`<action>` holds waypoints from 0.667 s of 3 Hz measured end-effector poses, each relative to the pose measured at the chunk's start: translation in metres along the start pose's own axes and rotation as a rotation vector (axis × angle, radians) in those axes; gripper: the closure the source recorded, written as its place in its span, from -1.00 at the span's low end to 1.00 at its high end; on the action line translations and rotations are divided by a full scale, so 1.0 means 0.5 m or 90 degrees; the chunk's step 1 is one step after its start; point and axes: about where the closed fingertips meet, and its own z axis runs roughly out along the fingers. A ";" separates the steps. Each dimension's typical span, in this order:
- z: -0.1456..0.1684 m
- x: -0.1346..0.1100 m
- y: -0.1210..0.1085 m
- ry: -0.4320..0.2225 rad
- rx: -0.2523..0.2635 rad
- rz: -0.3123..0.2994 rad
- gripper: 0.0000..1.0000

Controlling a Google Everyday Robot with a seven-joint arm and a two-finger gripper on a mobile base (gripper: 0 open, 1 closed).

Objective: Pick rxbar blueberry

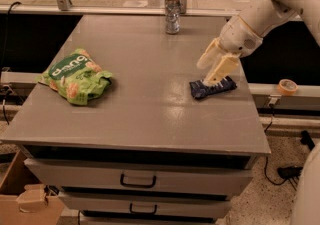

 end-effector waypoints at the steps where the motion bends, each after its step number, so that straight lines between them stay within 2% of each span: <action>1: 0.015 0.011 0.005 0.007 -0.013 -0.004 -1.00; 2: 0.015 0.011 0.005 0.007 -0.013 -0.004 -1.00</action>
Offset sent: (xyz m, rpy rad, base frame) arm -0.0204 -0.0101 -0.0234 -0.0516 0.0430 0.0651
